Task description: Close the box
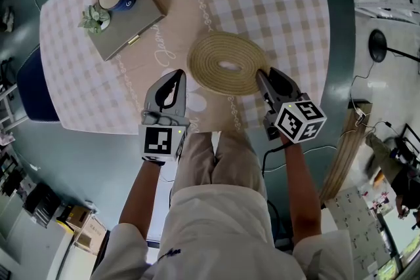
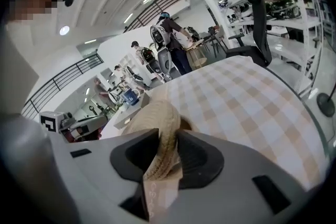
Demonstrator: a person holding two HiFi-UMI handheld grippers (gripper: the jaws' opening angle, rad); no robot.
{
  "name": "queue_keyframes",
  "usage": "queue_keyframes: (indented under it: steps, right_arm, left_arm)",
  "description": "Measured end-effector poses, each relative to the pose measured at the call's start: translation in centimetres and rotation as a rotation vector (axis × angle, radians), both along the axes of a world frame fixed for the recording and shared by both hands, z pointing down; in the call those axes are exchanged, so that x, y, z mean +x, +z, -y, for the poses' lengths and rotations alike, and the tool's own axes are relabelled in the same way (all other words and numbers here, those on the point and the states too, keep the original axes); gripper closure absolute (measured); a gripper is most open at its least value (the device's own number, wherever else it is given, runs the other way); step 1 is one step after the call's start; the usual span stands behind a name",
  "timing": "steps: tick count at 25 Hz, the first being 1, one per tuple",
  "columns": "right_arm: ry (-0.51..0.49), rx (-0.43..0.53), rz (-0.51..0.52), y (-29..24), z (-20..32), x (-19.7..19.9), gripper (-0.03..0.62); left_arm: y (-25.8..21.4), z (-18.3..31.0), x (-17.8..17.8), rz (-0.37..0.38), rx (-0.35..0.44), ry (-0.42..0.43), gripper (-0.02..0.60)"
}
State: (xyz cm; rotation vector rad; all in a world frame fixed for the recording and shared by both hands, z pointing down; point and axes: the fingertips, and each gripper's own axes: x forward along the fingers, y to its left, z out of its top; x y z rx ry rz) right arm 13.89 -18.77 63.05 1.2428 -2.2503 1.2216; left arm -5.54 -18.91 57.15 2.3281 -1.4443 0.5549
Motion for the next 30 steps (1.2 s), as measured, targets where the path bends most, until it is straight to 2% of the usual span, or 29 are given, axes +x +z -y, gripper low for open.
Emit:
queue_keyframes:
  steps: [2, 7, 11, 13, 15, 18, 23, 27, 30]
  right_arm:
    - [-0.019, 0.017, -0.032, 0.2, -0.2, 0.0, 0.476]
    - [-0.050, 0.064, -0.099, 0.0, -0.2, 0.1, 0.468]
    - [-0.090, 0.132, -0.213, -0.1, -0.1, 0.1, 0.459]
    - [-0.098, 0.151, -0.243, -0.1, -0.1, 0.1, 0.459]
    - [-0.090, 0.148, -0.250, 0.0, -0.1, 0.2, 0.462]
    - [-0.059, 0.117, -0.198, 0.2, -0.1, 0.2, 0.482]
    - [0.056, 0.018, 0.047, 0.3, 0.1, 0.6, 0.526]
    - [0.050, 0.039, 0.042, -0.1, 0.4, 0.7, 0.530]
    - [0.060, 0.044, 0.021, 0.5, -0.2, 1.2, 0.527]
  left_arm:
    - [0.3, -0.2, 0.0, 0.013, -0.018, 0.010, 0.580]
    - [0.0, 0.0, 0.2, -0.003, 0.006, -0.001, 0.580]
    - [0.7, -0.8, 0.0, 0.031, -0.048, 0.017, 0.580]
    - [0.4, -0.4, 0.2, 0.003, -0.012, 0.003, 0.580]
    - [0.4, -0.4, 0.2, 0.002, -0.012, 0.004, 0.580]
    - [1.0, -1.0, 0.0, 0.045, -0.065, 0.029, 0.580]
    - [1.0, -0.9, -0.2, 0.033, -0.045, 0.021, 0.580]
    - [1.2, -0.9, -0.6, 0.028, -0.040, 0.013, 0.580]
    - [1.6, -1.9, -0.6, 0.058, -0.088, 0.020, 0.580]
